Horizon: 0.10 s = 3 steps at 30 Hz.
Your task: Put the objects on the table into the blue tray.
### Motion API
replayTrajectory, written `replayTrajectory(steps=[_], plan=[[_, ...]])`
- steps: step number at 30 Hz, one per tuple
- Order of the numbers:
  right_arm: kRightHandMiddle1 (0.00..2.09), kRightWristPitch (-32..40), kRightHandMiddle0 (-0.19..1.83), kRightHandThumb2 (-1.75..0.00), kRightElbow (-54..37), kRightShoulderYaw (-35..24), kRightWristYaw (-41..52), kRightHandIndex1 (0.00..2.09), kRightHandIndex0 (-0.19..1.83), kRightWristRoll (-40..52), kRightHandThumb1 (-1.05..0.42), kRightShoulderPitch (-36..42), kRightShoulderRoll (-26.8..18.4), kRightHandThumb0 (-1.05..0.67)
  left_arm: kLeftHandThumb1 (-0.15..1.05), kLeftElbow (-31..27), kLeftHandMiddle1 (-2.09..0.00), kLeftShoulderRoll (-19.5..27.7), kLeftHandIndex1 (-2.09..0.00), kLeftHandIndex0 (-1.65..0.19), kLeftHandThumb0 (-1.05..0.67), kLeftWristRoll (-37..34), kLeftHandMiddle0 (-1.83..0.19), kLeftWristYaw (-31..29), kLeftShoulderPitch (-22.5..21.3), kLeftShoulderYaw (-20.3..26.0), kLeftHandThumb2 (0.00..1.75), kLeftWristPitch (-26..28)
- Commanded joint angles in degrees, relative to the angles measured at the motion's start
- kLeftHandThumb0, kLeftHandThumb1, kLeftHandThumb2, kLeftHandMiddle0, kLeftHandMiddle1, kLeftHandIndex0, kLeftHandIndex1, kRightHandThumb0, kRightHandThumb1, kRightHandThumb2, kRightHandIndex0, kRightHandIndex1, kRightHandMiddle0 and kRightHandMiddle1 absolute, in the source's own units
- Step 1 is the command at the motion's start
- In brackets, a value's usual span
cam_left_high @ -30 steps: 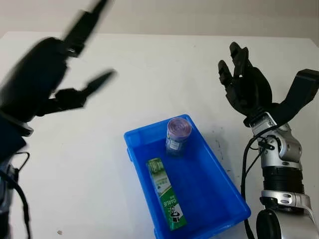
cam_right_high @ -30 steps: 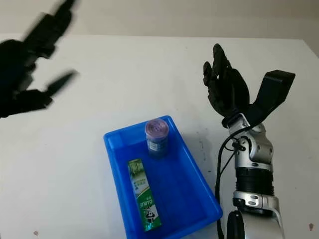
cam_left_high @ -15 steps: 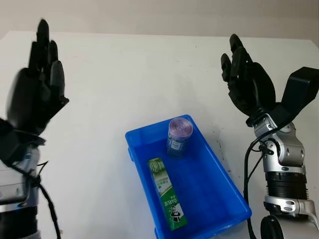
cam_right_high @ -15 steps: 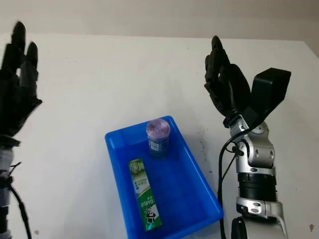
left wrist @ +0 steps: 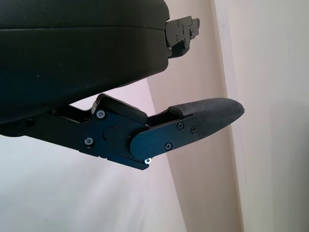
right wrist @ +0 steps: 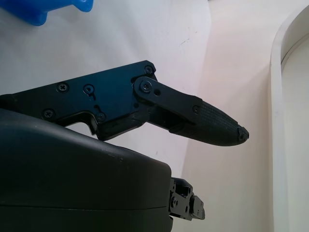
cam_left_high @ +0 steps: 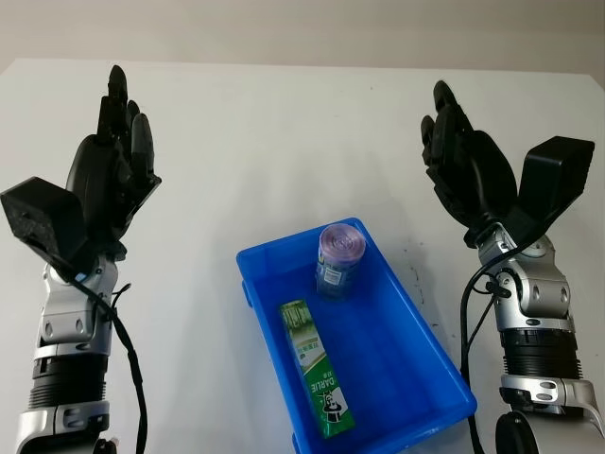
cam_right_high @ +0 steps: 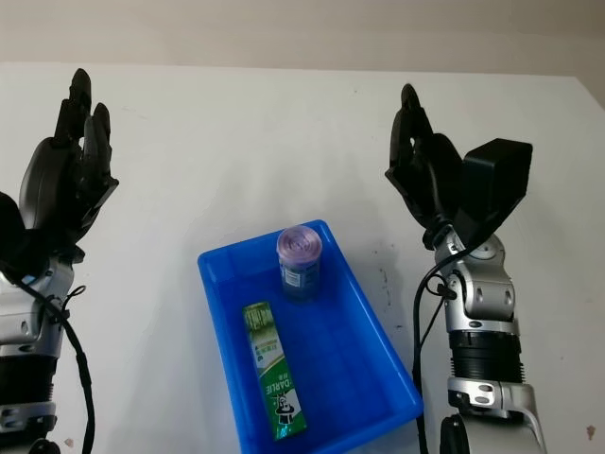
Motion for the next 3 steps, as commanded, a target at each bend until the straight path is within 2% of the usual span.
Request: replayTrajectory(steps=[1,3], plan=[[0.00,-1.06,-0.19,-0.82,0.30,-0.37,0.09,0.00,-0.19,0.05,-1.05,0.25,-0.39,-0.78,1.05,-0.15,0.00,-0.43,0.00,0.19,-0.81,-0.08,0.19,0.45,-0.81,-0.07,0.72,-0.51],[0.00,-1.19,-0.19,-0.82,0.34,-0.36,0.11,0.00,-0.19,0.09,-1.05,0.37,-0.38,-0.78,1.05,-0.53,0.00,-0.55,0.00,0.19,-0.81,-0.09,0.19,0.62,-0.59,-0.19,0.71,-0.64]])
